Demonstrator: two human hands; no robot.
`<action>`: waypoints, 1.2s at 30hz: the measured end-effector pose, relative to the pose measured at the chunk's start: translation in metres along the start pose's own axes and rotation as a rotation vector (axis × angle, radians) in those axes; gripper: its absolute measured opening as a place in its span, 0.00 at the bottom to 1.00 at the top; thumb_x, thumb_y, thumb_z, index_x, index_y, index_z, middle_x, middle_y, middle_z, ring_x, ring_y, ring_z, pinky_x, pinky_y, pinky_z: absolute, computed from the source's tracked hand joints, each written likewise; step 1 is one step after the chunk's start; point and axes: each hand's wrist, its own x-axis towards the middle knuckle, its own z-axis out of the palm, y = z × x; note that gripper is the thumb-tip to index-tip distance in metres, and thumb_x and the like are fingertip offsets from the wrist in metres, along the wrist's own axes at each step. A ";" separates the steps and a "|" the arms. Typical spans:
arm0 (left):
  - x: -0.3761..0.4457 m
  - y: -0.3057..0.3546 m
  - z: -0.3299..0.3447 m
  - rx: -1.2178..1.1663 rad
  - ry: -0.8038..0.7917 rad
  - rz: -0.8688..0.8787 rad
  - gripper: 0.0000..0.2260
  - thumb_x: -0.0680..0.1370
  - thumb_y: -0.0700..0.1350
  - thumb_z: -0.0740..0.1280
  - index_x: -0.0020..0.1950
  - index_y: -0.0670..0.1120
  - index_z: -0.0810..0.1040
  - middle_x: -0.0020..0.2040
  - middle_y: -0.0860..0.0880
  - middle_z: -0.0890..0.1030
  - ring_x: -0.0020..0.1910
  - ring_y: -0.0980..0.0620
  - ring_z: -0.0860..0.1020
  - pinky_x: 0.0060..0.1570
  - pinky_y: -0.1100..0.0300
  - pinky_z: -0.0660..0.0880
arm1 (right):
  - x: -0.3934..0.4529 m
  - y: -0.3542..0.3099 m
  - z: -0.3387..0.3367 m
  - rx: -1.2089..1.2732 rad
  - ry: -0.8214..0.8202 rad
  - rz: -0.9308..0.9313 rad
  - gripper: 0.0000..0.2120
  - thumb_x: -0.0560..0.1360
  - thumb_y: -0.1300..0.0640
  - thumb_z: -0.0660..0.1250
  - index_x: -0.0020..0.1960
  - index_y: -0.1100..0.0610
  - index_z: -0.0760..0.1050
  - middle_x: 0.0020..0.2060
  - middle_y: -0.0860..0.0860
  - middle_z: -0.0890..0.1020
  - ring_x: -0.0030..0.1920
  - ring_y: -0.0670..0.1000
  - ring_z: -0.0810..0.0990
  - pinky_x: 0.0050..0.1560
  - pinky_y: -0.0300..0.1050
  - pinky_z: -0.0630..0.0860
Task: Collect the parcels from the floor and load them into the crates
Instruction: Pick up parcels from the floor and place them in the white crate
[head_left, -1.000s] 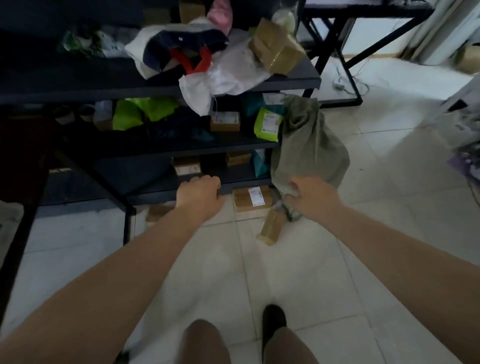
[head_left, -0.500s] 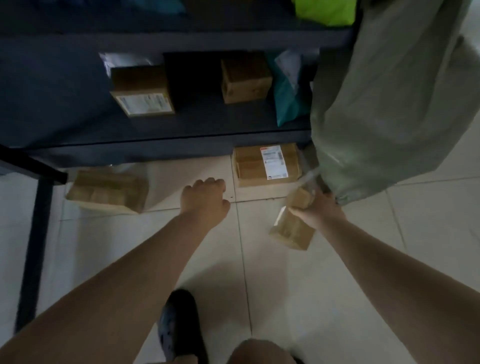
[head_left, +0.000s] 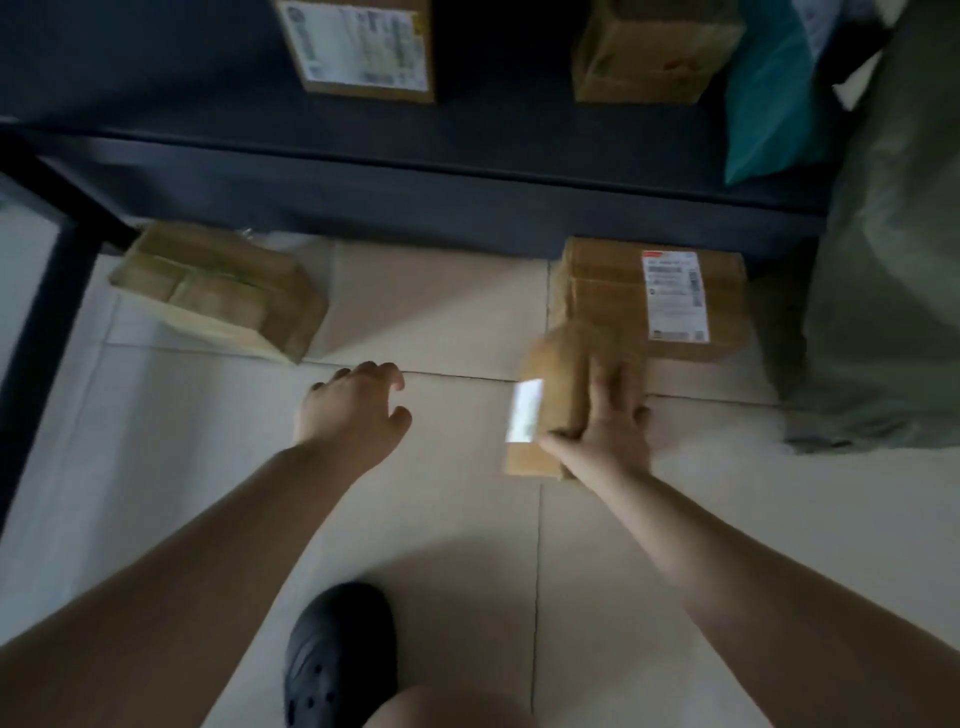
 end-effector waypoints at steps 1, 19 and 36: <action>-0.002 -0.009 -0.001 -0.007 -0.007 -0.024 0.14 0.77 0.47 0.62 0.62 0.50 0.73 0.59 0.51 0.78 0.56 0.49 0.76 0.52 0.58 0.69 | -0.002 -0.024 0.006 0.048 -0.052 -0.100 0.50 0.67 0.41 0.69 0.74 0.38 0.36 0.76 0.47 0.38 0.72 0.65 0.54 0.64 0.56 0.69; -0.004 -0.073 0.048 -0.296 -0.143 -0.334 0.21 0.77 0.46 0.61 0.70 0.51 0.66 0.68 0.49 0.73 0.64 0.47 0.72 0.58 0.53 0.73 | 0.017 -0.122 0.056 0.170 -0.082 -0.335 0.37 0.77 0.45 0.63 0.78 0.54 0.46 0.74 0.54 0.60 0.71 0.56 0.65 0.64 0.50 0.69; 0.035 -0.144 0.021 -0.171 0.153 -0.224 0.34 0.78 0.43 0.60 0.77 0.57 0.43 0.78 0.57 0.43 0.77 0.53 0.43 0.73 0.49 0.55 | 0.001 -0.224 0.065 -0.230 -0.074 -0.669 0.35 0.78 0.46 0.59 0.78 0.56 0.45 0.77 0.54 0.38 0.77 0.57 0.45 0.76 0.55 0.49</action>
